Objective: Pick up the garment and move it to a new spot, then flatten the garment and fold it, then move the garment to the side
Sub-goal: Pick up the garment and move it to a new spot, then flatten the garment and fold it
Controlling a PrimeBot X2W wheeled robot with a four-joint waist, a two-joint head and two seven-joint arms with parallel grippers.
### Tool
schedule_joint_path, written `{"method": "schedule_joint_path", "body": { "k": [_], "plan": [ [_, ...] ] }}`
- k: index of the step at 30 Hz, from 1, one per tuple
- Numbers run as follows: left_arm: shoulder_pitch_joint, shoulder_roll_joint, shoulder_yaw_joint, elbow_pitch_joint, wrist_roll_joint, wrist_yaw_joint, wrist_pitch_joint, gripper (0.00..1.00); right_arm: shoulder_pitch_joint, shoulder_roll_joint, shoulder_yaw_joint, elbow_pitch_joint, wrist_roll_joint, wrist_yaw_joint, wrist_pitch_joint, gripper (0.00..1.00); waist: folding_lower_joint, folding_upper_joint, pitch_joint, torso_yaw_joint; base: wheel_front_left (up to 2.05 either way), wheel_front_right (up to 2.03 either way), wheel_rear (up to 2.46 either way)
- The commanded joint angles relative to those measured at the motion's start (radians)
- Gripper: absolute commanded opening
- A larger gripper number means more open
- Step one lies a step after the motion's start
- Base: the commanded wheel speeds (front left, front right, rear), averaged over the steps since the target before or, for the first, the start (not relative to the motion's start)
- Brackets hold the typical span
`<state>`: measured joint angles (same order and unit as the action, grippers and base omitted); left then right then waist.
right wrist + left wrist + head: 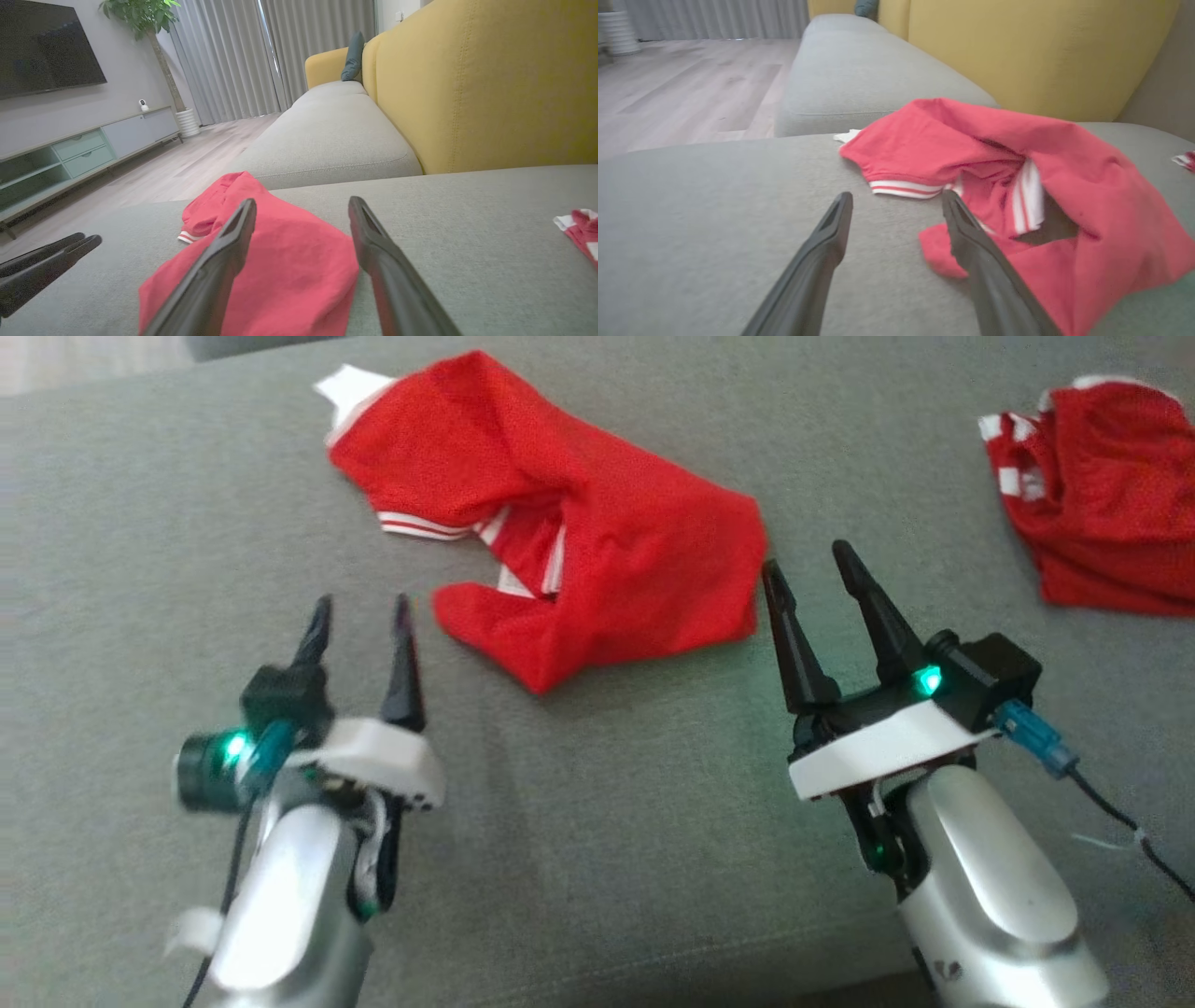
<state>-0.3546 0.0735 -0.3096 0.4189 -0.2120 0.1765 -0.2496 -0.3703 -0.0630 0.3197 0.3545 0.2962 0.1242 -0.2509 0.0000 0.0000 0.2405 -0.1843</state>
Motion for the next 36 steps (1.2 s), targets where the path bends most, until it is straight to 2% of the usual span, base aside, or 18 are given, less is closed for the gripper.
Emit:
{"method": "schedule_joint_path", "body": {
  "k": [1,12,20,27,33,36],
  "plan": [
    [0.001,0.014,0.052,-0.052,0.012,0.01,-0.012,1.0,0.016,0.013,0.018,-0.023,-0.008,0.007,-0.011,1.0,0.0,0.0,-0.027,0.031,0.0,0.0,0.0],
    [0.236,-0.005,0.189,-0.162,0.071,0.012,-0.012,1.0,0.068,0.013,-0.006,0.012,-0.007,0.007,-0.011,1.0,0.0,0.0,-0.086,0.094,0.0,0.0,0.0],
    [0.287,-0.017,0.229,-0.17,0.091,-0.007,-0.012,1.0,0.08,0.013,-0.009,0.018,-0.019,0.007,-0.011,1.0,0.0,0.0,-0.087,0.103,0.0,0.0,0.0],
    [0.257,-0.023,0.197,-0.161,0.08,-0.024,-0.012,1.0,-0.01,0.013,0.109,0.047,-0.069,0.007,-0.01,1.0,0.0,0.0,-0.056,0.177,0.0,0.0,0.0],
    [0.242,-0.023,0.141,-0.151,0.04,-0.014,-0.012,1.0,-0.193,0.013,0.242,0.176,-0.114,0.007,0.054,1.0,0.0,0.0,-0.023,0.286,0.0,0.0,0.0],
    [0.239,-0.023,0.126,-0.149,0.03,-0.011,-0.012,1.0,-0.247,0.013,0.263,0.238,-0.111,0.007,0.079,1.0,0.0,0.0,-0.012,0.322,0.0,0.0,0.0]
  ]
}}
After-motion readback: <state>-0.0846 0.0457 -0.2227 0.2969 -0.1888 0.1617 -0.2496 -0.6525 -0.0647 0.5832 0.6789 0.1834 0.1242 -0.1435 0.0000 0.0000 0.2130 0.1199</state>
